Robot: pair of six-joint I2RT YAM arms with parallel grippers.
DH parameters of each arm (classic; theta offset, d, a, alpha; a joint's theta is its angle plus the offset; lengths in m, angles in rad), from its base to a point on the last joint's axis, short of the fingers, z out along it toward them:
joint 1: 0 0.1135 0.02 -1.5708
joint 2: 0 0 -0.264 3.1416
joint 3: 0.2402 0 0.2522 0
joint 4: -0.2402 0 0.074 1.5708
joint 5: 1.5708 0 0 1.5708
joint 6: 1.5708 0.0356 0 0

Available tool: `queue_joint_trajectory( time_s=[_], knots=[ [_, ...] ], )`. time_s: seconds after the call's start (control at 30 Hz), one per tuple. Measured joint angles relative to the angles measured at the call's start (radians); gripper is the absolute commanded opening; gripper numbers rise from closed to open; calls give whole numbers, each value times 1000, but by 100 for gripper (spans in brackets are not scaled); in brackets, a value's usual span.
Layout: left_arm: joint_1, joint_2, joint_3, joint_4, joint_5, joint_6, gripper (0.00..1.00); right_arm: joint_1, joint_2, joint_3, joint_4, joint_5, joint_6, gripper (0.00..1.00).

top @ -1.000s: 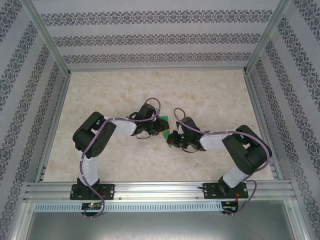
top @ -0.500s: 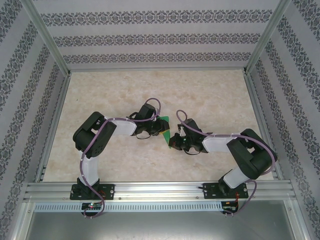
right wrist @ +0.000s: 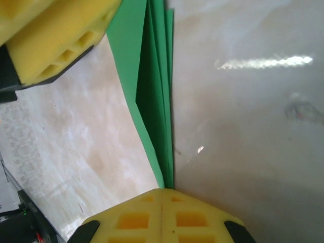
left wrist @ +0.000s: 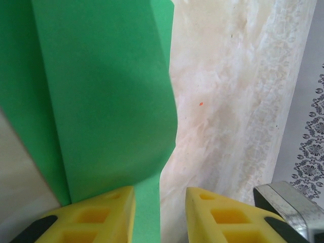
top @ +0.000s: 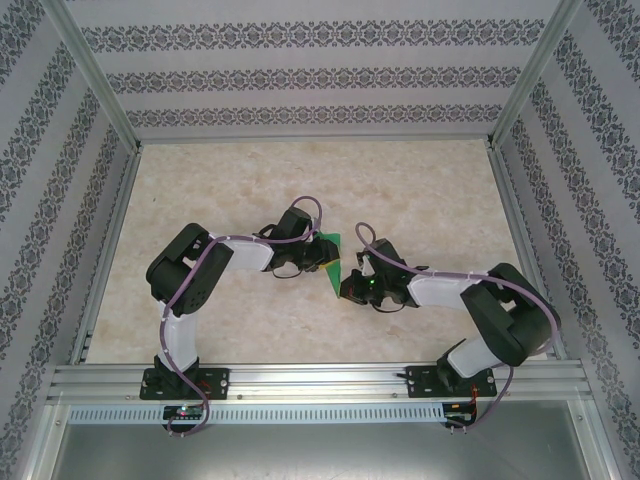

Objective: Fold a paper plane with a square sheet of paper (pick it up from the middle)
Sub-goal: Fold the wing for the fifth time at the center of the table.

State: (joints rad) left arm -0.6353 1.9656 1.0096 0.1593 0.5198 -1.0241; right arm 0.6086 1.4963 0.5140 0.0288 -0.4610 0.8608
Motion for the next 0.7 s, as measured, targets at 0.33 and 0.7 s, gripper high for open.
queue_joint_trajectory(
  time_s=[0.33,0.7],
  knots=[
    [0,0,3,-3,0,0,34,-3,36,92,93,21,30,4],
    [0,2,6,-7,-2,0,34,-23,223,79,283,2,98,2]
  ],
)
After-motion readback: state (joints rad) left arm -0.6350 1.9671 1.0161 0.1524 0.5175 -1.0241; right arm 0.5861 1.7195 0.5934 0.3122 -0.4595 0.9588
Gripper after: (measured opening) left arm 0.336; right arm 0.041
